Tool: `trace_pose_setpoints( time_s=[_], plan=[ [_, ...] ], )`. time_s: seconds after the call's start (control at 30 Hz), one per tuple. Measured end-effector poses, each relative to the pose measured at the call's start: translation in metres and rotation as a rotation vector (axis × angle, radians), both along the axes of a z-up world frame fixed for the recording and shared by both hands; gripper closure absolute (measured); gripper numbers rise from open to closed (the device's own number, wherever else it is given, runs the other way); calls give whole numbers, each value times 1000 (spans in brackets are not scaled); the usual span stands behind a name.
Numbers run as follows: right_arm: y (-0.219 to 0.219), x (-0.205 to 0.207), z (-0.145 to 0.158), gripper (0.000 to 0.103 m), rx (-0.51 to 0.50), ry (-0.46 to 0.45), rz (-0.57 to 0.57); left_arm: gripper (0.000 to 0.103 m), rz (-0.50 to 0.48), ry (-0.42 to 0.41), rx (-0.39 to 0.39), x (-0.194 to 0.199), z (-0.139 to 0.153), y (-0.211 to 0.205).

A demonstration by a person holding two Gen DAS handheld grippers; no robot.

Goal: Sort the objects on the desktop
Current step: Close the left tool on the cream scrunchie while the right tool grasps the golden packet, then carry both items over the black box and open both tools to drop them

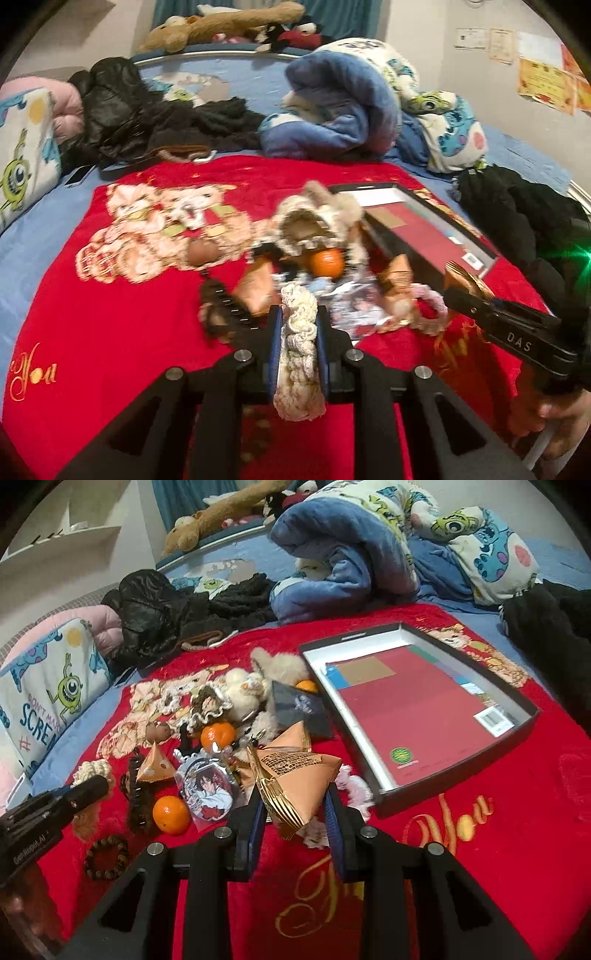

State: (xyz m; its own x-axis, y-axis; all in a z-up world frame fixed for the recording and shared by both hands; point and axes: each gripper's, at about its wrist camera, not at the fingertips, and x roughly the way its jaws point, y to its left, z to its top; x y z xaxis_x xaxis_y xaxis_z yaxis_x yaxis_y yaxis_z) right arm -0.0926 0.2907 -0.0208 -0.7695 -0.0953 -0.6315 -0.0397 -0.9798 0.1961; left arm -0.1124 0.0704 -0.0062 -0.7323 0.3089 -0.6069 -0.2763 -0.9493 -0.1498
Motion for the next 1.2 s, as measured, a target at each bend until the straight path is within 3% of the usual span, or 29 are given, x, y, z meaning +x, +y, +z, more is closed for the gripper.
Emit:
trace_pose_setpoints(
  time_s=[0.9,1.2],
  plan=[
    [115,57,24,74,-53,64,-182,85,-259,15,-18,45,12,129],
    [132,67,21,74,-55,56,-202,85,-286,-6,-11,45,5,147]
  ],
)
